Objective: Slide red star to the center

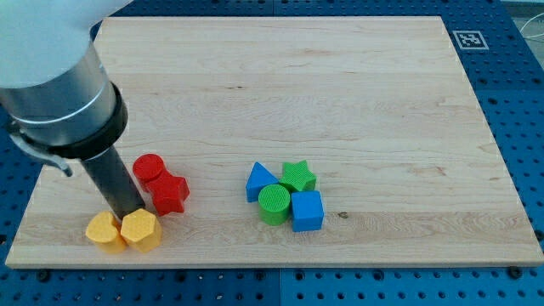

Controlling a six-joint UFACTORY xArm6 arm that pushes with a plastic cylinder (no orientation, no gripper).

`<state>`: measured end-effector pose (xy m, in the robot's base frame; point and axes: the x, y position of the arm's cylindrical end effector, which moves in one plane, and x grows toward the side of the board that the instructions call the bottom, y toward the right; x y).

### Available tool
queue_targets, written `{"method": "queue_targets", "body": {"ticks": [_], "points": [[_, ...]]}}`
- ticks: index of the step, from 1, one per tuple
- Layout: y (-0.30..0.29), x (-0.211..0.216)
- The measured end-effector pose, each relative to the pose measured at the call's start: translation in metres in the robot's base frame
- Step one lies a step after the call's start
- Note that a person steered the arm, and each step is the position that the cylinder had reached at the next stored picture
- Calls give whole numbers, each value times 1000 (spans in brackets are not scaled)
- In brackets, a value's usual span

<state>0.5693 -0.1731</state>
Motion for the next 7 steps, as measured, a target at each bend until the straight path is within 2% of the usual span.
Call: {"method": "queue_targets", "body": {"ticks": [3, 4, 7], "points": [[79, -12], [87, -24], [65, -50]]}}
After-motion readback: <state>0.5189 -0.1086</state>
